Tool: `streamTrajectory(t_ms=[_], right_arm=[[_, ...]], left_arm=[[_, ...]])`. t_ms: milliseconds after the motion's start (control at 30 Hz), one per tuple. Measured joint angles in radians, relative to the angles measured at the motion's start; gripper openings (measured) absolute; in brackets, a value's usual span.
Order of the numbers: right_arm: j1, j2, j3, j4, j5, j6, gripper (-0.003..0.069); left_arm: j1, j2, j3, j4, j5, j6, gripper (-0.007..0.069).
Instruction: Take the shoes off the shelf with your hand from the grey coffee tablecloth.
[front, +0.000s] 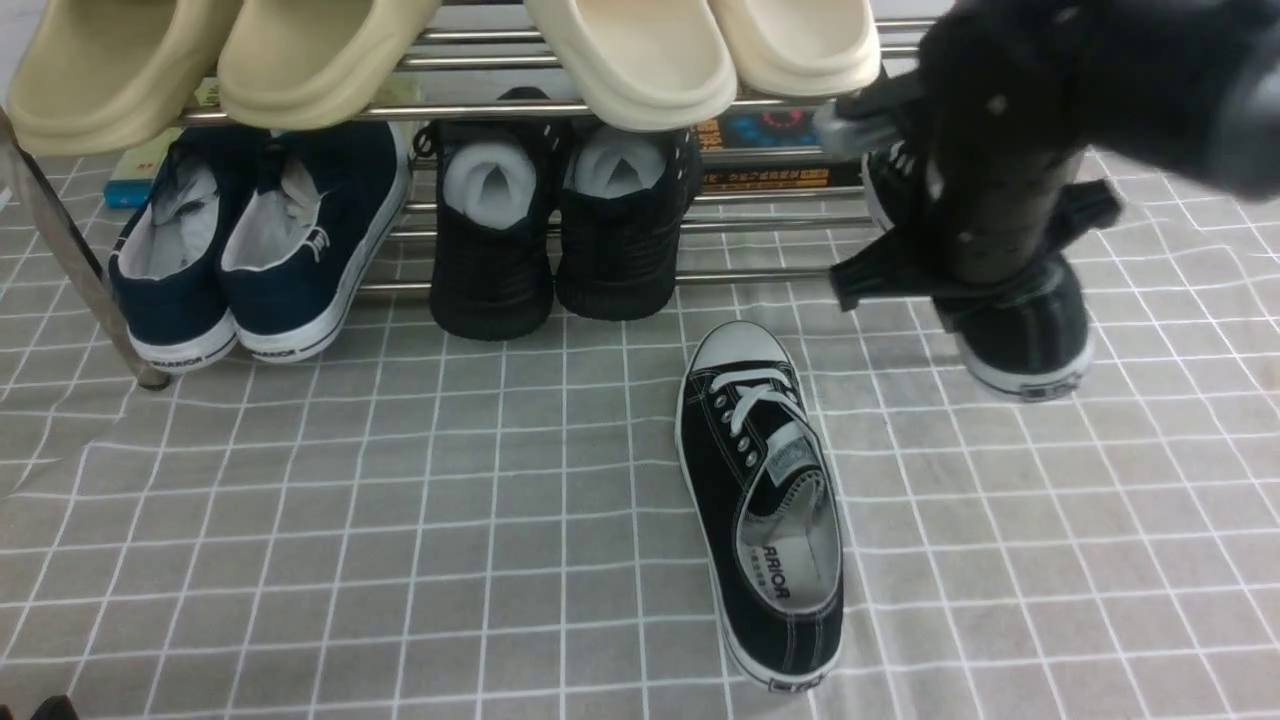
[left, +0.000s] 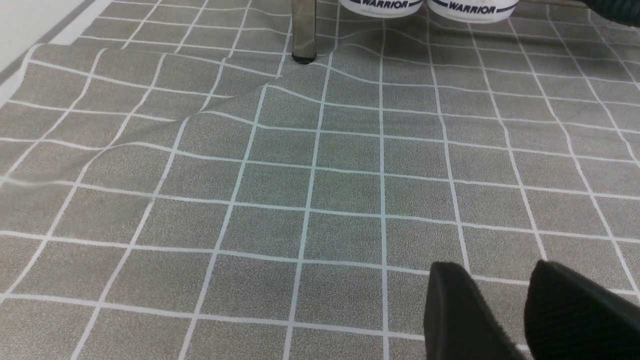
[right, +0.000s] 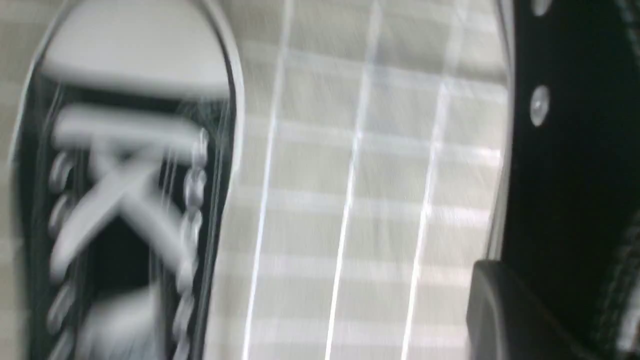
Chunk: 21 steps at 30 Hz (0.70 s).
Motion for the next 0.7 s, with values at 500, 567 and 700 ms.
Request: streamTrajectory(t_ms=[500,567,700], right_arm=[[0.137,-0.1,0.354,0.112,-0.177,0.11,0.002],[0.129,-0.087,0.368,0.108,-0.224,0.12,0.002],[0.116,-0.06,0.373,0.111,-0.248,0.14,0.0021]], left_arm=[[0.002,0.0,0.0,0.0,0.0,0.0,0.024],[0.002,0.0,0.0,0.0,0.0,0.0,0.024],[0.002,0.0,0.0,0.0,0.0,0.0,0.024]])
